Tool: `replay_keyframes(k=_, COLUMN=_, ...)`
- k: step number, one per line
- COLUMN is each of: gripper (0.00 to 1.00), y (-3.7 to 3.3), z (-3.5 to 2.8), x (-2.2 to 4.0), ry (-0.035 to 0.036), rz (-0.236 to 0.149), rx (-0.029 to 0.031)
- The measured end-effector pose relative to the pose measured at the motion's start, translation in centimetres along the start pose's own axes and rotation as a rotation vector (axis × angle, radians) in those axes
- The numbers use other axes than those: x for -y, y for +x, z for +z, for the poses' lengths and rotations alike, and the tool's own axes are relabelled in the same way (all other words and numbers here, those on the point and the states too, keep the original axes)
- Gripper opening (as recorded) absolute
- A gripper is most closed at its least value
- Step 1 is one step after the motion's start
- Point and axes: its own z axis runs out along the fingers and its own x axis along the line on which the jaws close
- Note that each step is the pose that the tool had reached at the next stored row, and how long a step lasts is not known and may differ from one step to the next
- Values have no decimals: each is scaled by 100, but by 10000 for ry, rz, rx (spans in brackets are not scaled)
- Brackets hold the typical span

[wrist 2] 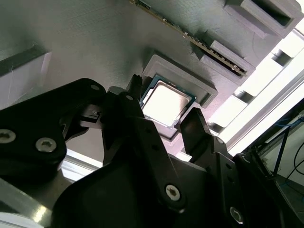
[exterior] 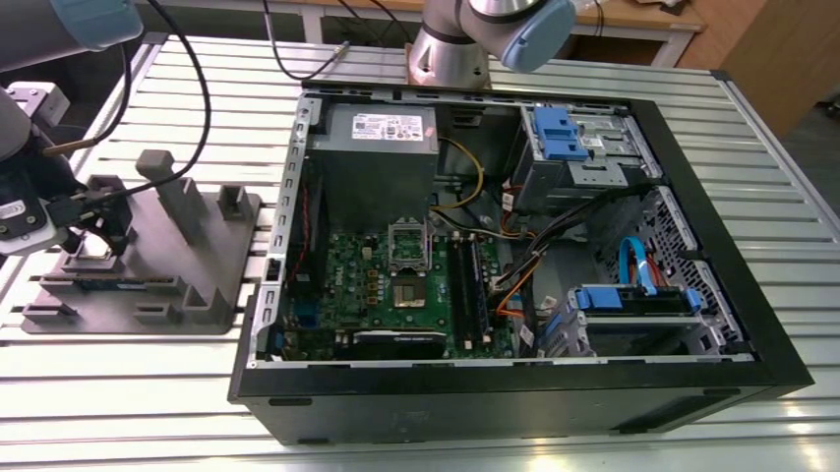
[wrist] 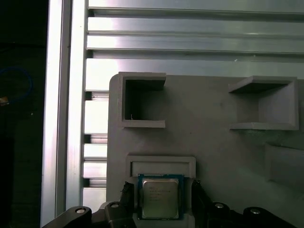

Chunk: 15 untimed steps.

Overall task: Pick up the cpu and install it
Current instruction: 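Pick up the cpu and move it towards the insertion slot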

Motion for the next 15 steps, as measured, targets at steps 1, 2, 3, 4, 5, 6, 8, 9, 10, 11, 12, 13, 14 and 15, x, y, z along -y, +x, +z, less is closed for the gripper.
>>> replay_keyframes(k=1, gripper=60, y=0, z=0, x=0, ry=-1, rz=0, rx=0)
replay_keyframes(k=2, gripper=60, y=0, z=0, x=0, ry=-1, rz=0, rx=0)
replay_keyframes(k=3, gripper=60, y=0, z=1, x=0, ry=-2, rz=0, rx=1)
replay_keyframes(k=4, gripper=60, y=0, z=1, x=0, ry=-1, rz=0, rx=0)
replay_keyframes(k=5, gripper=60, y=0, z=1, x=0, ry=-1, rz=0, rx=0)
replay_keyframes(k=6, gripper=60, y=0, z=1, x=0, ry=-1, rz=0, rx=0)
replay_keyframes(k=8, gripper=58, y=0, z=1, x=0, ry=-1, rz=0, rx=0)
replay_keyframes(k=9, gripper=58, y=0, z=1, x=0, ry=-1, rz=0, rx=1)
replay_keyframes(k=10, gripper=51, y=0, z=2, x=0, ry=-1, rz=0, rx=1)
replay_keyframes(k=11, gripper=51, y=0, z=2, x=0, ry=-1, rz=1, rx=1)
replay_keyframes(k=12, gripper=51, y=0, z=2, x=0, ry=-2, rz=0, rx=0)
replay_keyframes(k=13, gripper=51, y=0, z=1, x=0, ry=-1, rz=0, rx=0)
replay_keyframes(k=14, gripper=51, y=0, z=2, x=0, ry=-2, rz=0, rx=0)
replay_keyframes(k=15, gripper=51, y=0, z=2, x=0, ry=-2, rz=0, rx=1)
